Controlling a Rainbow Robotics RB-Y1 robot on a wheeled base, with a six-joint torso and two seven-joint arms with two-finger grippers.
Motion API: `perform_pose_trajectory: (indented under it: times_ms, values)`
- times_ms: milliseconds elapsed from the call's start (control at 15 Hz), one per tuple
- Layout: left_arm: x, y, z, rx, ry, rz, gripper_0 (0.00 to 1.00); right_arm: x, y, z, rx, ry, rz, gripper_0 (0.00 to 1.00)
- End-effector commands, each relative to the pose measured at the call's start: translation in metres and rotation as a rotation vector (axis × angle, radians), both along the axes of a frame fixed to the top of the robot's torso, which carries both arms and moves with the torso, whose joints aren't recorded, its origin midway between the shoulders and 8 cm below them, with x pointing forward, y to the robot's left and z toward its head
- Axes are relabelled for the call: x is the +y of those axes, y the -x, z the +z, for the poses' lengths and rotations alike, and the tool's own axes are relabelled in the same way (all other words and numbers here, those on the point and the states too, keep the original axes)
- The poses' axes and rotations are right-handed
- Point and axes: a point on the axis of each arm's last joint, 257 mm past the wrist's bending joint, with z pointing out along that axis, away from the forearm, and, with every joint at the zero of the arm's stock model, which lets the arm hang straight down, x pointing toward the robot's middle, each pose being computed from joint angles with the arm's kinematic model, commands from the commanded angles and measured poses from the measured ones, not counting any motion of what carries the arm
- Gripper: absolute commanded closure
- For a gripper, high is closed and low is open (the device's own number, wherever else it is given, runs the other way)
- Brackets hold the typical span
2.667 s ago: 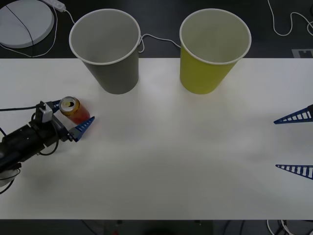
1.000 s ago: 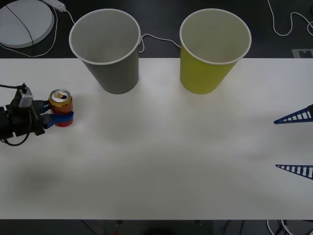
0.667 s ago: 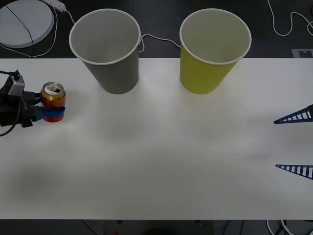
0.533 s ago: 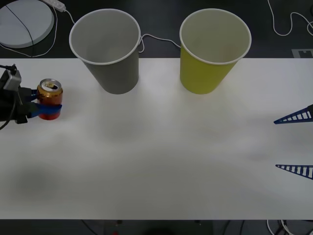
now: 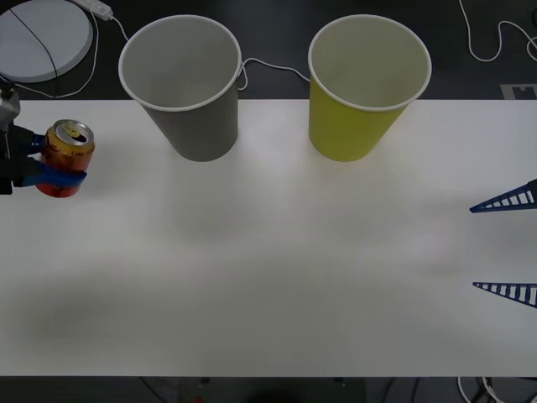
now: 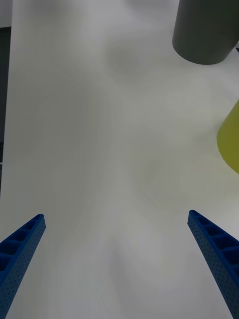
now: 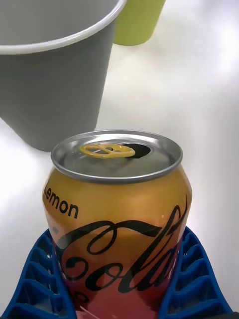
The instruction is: Put the can into the green bin and the plastic bottle into the gray bin
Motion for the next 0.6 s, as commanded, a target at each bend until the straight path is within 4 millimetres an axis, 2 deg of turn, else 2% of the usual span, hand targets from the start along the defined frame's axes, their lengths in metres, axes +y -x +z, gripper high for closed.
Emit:
perform_pose_trajectory:
  times_ms: [67, 333, 600]
  values:
    - [-0.014, 0.009, 0.02, 0.003, -0.065, -0.018, 1.0, 0.0, 0.0, 0.0, 0.0, 0.0, 0.0, 0.0]
    - [-0.049, 0.022, 0.042, 0.013, -0.118, 0.004, 1.0, 0.0, 0.0, 0.0, 0.0, 0.0, 0.0, 0.0]
    - [-0.076, 0.037, 0.063, 0.048, -0.144, 0.015, 1.0, 0.0, 0.0, 0.0, 0.0, 0.0, 0.0, 0.0]
